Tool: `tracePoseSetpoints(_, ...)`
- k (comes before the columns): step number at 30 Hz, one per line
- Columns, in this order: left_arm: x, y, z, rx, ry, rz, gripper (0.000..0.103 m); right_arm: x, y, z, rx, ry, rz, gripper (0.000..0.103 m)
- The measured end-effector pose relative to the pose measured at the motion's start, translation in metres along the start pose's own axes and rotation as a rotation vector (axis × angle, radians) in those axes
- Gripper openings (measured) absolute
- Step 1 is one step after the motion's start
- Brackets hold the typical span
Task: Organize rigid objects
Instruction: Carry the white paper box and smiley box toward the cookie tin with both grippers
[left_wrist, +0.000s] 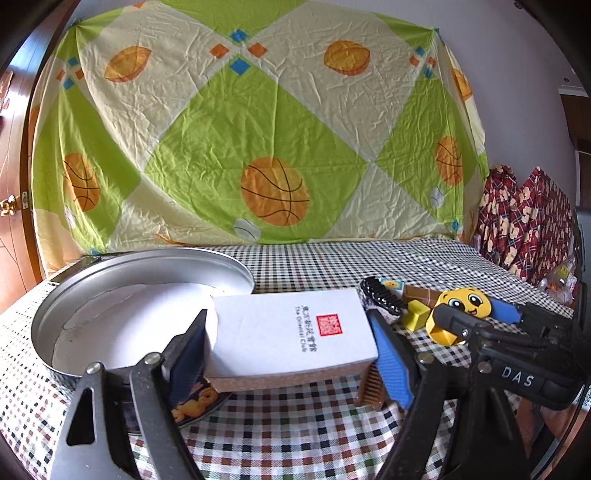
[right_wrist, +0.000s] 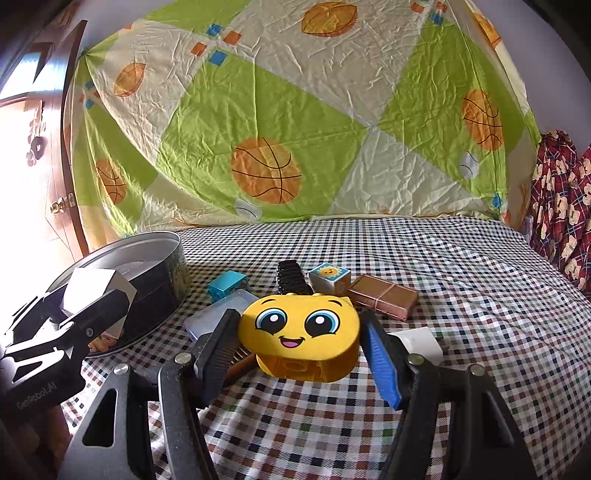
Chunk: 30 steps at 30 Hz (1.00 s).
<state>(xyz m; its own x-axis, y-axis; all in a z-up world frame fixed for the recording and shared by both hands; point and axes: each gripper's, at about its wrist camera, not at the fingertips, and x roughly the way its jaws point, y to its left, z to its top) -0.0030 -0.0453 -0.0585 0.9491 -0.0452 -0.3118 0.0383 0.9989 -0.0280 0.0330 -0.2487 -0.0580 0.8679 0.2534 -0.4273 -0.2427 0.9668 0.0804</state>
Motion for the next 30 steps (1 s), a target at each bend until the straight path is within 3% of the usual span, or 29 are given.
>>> tracePoseSetpoints(30, -0.018, 0.047, -0.004, -0.052, -0.104, 0.099, 0.082, 0.001, 0.058, -0.002, -0.073, -0.032, 0.084, 0.067)
